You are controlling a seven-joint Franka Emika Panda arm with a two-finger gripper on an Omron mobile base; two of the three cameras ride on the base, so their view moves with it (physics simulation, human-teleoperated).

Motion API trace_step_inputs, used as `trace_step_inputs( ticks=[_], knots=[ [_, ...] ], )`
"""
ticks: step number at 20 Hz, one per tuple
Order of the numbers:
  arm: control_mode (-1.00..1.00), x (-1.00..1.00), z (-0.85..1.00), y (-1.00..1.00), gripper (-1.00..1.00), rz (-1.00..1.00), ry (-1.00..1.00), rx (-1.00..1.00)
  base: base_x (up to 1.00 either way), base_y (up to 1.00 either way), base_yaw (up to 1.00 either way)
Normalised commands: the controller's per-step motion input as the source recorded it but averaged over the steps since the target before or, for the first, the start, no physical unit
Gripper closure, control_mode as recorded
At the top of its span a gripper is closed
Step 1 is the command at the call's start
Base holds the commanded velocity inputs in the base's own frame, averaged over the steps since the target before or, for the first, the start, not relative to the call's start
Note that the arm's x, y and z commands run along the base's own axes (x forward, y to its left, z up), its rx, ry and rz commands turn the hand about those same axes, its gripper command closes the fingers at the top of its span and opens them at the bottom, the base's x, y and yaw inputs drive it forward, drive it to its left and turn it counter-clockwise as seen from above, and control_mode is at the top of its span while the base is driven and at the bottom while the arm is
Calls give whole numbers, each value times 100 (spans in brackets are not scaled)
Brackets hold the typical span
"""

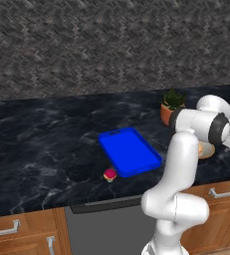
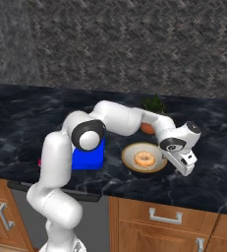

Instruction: Place the bowl with donut and the cupcake onto the tray.

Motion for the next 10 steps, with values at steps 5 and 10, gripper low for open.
trace_step_inputs(
  ticks=[5,10],
  knots=[
    [-100,0,0,19,-100,2,0,1,0,0,0],
    [-100,0,-4,13,-100,4,0,0,0,0,0]
  ],
)
